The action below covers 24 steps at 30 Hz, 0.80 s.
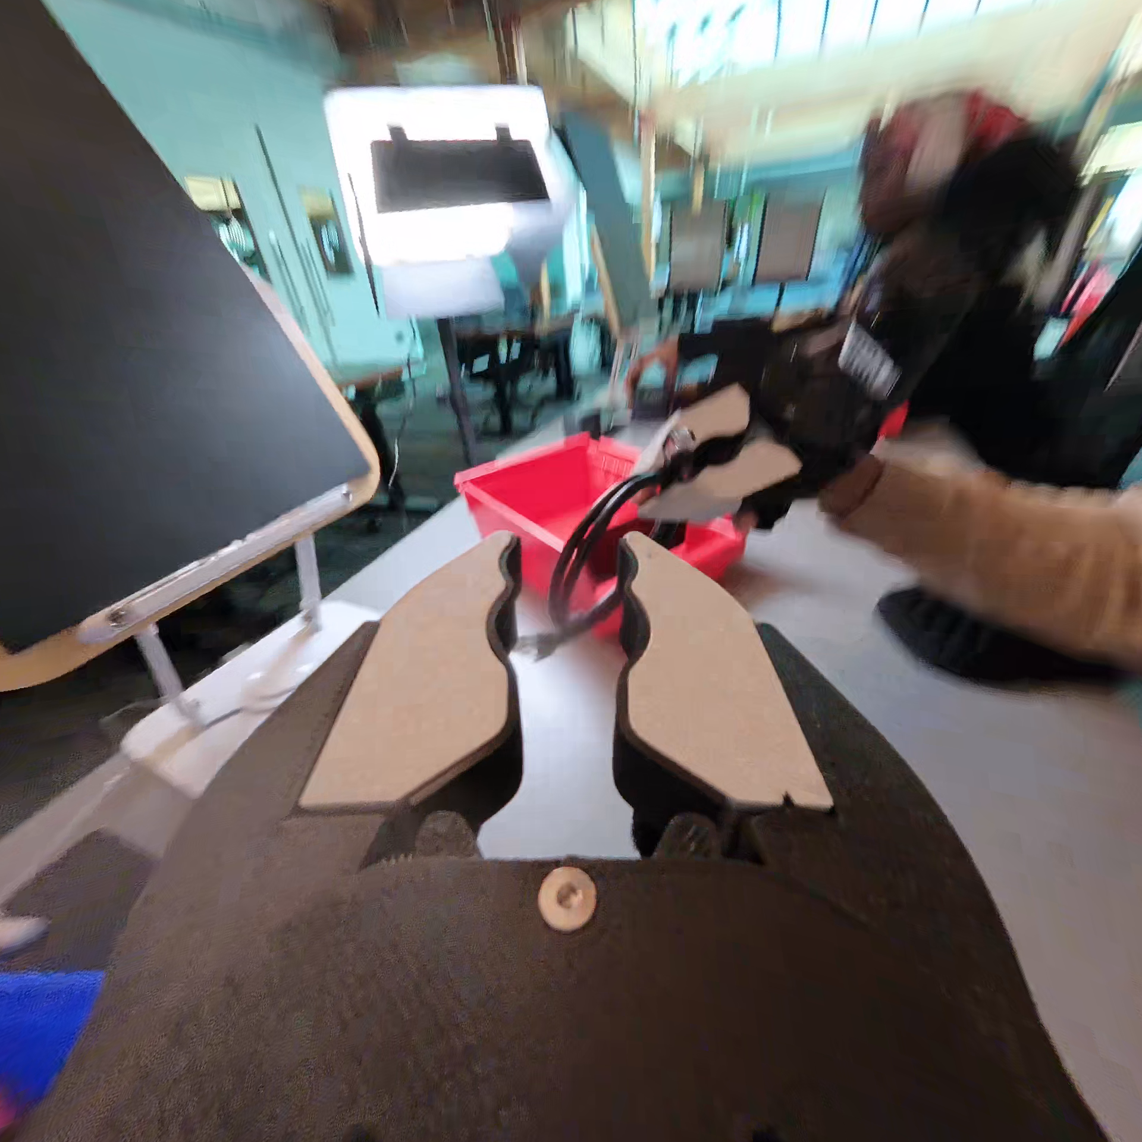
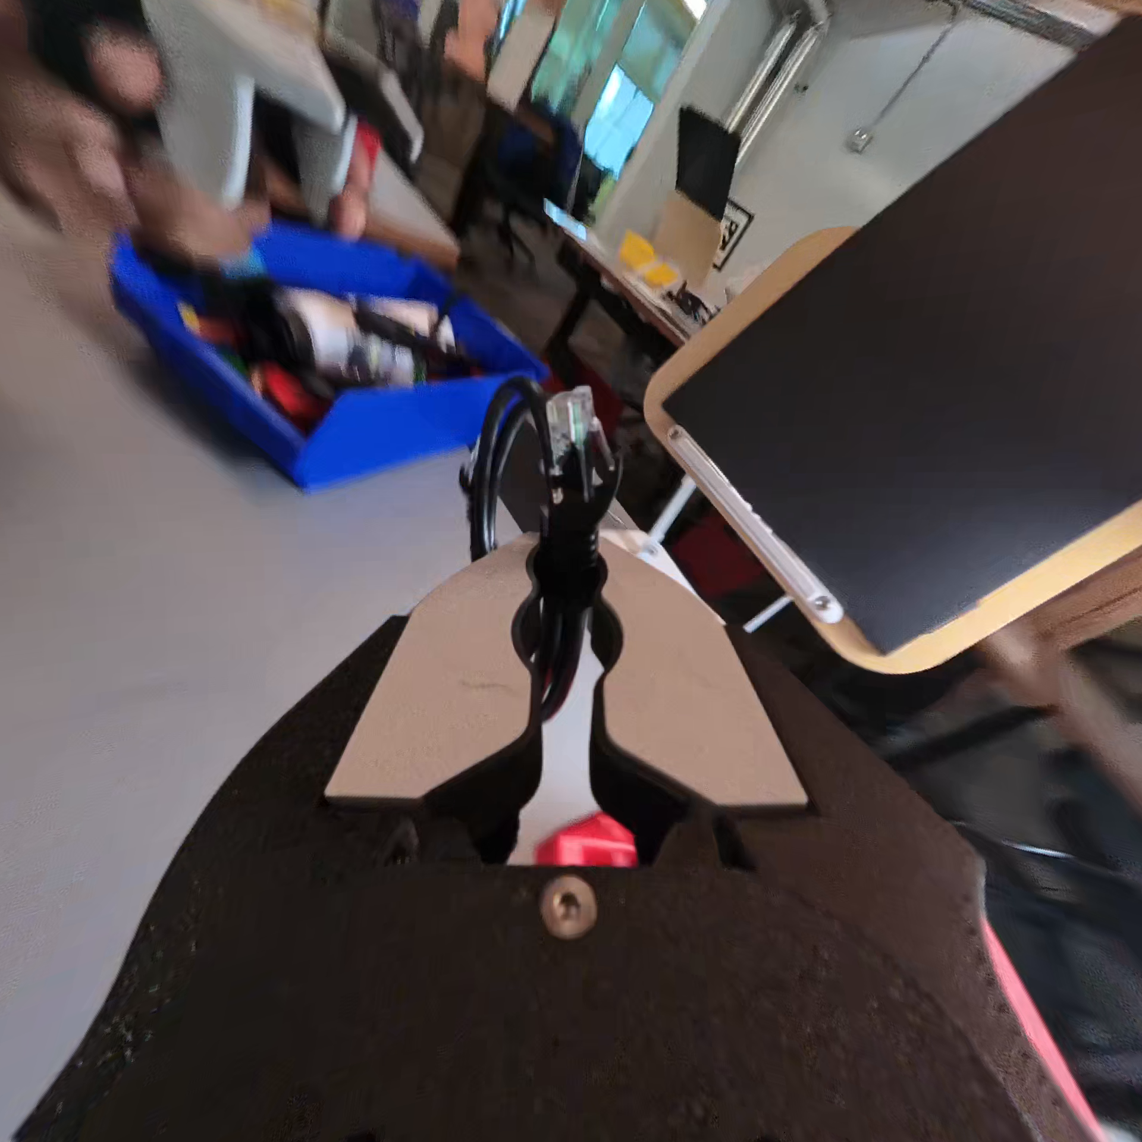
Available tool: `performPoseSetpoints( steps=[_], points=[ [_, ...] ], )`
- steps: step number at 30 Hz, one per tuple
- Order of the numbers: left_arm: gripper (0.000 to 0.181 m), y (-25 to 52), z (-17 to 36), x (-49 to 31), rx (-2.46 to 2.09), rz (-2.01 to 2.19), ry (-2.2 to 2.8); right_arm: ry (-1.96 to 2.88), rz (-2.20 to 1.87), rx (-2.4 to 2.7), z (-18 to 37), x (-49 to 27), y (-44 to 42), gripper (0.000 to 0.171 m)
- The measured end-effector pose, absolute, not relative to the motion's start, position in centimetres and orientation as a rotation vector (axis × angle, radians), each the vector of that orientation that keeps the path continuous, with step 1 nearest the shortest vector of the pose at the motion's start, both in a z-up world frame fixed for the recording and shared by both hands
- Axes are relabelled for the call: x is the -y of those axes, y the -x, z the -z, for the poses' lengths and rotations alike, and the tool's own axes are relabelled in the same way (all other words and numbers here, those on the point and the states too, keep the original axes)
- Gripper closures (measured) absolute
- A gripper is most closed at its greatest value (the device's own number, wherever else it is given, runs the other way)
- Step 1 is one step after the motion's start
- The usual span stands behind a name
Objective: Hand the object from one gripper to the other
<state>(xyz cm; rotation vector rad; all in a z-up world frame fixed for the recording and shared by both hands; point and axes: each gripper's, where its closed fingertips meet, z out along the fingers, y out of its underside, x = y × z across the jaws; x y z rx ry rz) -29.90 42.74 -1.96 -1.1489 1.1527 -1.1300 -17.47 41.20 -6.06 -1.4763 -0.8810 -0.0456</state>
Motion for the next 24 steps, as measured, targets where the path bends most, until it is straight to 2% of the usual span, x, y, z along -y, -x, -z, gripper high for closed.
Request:
performPoseSetpoints(
  steps=[3, 6, 7, 8, 9, 13, 16, 18, 24],
  points=[
    [0.143, 27.4, 5.8, -41.3, -1.419, 0.798, 1.178, 1.456, 0.283, 1.075, 8.2, -41.2, 18.9, 0.161],
    [0.14, 25.5, 9.6, -41.1, -1.594, 0.518, 1.16, 1.389, 0.311, 1.24, 9.6, -40.1, 21.9, 0.161],
    [0.147, 25.2, 10.5, -41.0, -1.629, 0.476, 1.149, 1.362, 0.3, 1.278, 9.8, -39.5, 22.9, 0.162],
    [0.162, 25.0, 11.1, -40.6, -1.667, 0.471, 1.13, 1.339, 0.291, 1.305, 9.9, -39.1, 23.7, 0.162],
    [0.17, 25.0, 11.3, -40.1, -1.691, 0.485, 1.11, 1.328, 0.301, 1.309, 9.7, -38.9, 24.0, 0.162],
    [0.174, 25.2, 8.5, -40.0, -1.561, 0.633, 1.094, 1.3, 0.221, 1.154, 6.9, -38.8, 23.4, 0.158],
    [0.175, 26.2, 6.5, -41.4, -1.396, 0.804, 1.183, 1.297, 0.148, 1.008, 4.3, -38.8, 21.2, 0.139],
    [0.175, 26.7, 5.6, -42.9, -1.247, 0.942, 1.295, 1.316, 0.126, 0.915, 3.3, -39.2, 19.5, 0.136],
    [0.175, 26.8, 5.9, -45.1, -0.931, 1.28, 1.571, 1.291, 0.39, 0.859, 3.8, -40.9, 17.9, 0.133]
  ],
)
